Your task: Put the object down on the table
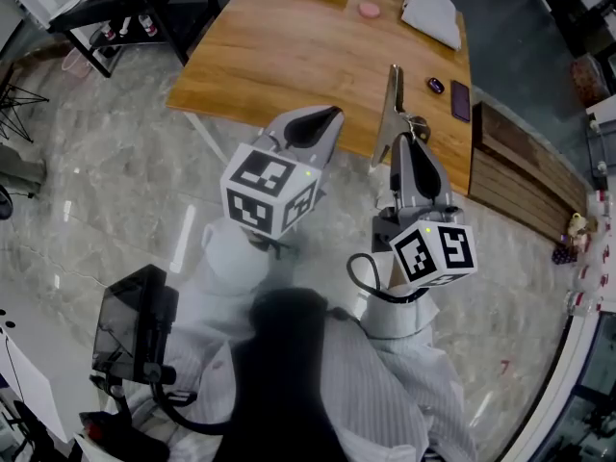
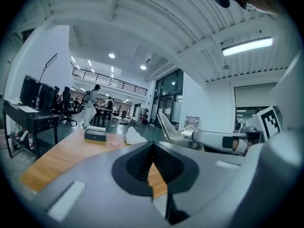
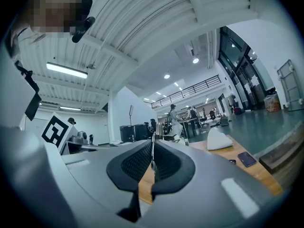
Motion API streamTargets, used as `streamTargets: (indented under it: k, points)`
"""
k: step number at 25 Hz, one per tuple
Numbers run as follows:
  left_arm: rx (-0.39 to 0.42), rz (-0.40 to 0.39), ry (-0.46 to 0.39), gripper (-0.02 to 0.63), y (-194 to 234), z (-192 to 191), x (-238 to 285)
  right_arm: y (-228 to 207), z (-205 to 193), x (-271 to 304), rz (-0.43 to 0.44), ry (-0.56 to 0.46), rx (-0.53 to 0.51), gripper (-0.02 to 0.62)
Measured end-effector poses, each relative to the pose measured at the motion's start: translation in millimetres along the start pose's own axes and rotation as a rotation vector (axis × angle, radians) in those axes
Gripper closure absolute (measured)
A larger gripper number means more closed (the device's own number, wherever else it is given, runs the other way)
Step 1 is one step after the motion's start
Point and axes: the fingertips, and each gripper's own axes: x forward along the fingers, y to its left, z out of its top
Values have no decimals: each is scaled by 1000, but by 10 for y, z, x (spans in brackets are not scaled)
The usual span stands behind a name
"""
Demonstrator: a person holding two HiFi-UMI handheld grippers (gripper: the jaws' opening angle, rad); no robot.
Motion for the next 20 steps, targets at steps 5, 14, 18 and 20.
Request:
streamTargets:
  k: [5,14,18,20]
  points:
    - [4,-50,34,606,626,54,656,-280,-88,857,-39,11,4,571]
    - [-41,-82,118,606,830,48,1531,-1025,-60,1560,-26,117,33,571]
    - [-69,-50,141,606,1288,-69,1967,-1346,-269,2182,29,185,38,571]
    - [-86,-20,149,606,1481,-104,2120,-1447,-363,2428,72,223,54,571]
